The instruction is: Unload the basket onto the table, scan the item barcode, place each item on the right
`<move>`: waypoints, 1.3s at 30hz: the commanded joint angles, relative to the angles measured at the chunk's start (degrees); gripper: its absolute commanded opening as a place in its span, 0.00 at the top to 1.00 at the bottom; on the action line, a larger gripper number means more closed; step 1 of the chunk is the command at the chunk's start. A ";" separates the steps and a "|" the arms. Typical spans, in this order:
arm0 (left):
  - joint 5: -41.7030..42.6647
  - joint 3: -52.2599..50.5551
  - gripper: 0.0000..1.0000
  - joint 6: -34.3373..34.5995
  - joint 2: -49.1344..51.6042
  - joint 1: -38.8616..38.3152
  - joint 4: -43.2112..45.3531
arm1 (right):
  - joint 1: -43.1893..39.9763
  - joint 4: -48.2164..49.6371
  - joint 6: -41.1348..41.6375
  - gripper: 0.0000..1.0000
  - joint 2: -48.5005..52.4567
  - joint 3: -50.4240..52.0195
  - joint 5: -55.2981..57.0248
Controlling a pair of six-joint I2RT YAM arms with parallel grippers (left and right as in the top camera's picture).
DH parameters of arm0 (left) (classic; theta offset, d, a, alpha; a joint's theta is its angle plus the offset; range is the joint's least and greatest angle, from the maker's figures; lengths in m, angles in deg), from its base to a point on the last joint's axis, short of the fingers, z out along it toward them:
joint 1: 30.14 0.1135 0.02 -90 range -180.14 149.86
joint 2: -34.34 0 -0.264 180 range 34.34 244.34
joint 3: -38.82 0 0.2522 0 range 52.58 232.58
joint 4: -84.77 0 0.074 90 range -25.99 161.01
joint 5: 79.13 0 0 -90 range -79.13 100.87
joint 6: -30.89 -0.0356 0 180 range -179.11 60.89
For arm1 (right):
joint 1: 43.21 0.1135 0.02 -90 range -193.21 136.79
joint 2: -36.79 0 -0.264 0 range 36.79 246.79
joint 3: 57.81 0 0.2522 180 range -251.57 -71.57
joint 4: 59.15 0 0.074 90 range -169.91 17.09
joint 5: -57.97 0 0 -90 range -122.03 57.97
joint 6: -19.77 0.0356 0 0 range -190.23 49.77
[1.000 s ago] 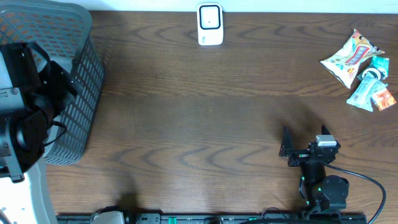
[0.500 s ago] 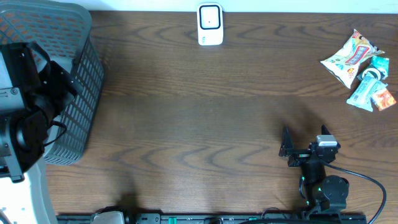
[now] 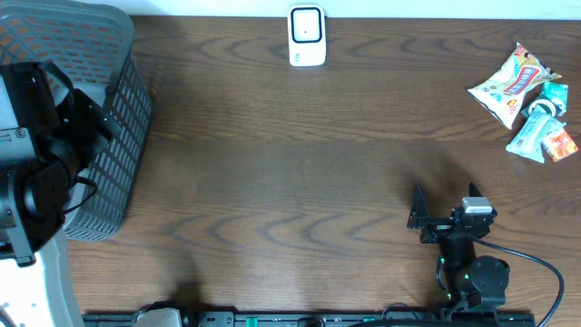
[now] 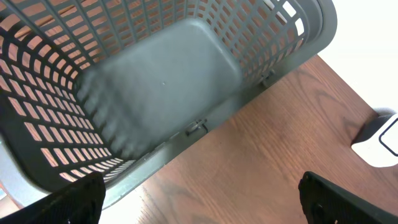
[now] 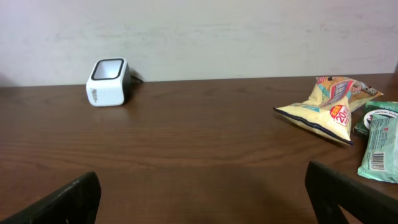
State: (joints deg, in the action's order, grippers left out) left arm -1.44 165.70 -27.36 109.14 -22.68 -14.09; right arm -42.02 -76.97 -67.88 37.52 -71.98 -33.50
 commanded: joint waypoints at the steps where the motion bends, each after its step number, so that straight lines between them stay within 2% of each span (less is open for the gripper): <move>1: -0.15 0.42 0.02 0.50 0.04 0.28 -0.13 | -0.46 -0.26 0.57 0.01 0.17 0.07 0.46; 39: -0.15 0.42 0.02 0.50 -1.97 0.28 -0.13 | -0.46 -0.26 0.57 0.01 0.17 0.07 0.46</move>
State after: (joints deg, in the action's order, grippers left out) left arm -1.44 165.70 -27.36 108.29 -22.68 -14.09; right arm -42.02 -76.97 -67.88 37.52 -71.98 -33.50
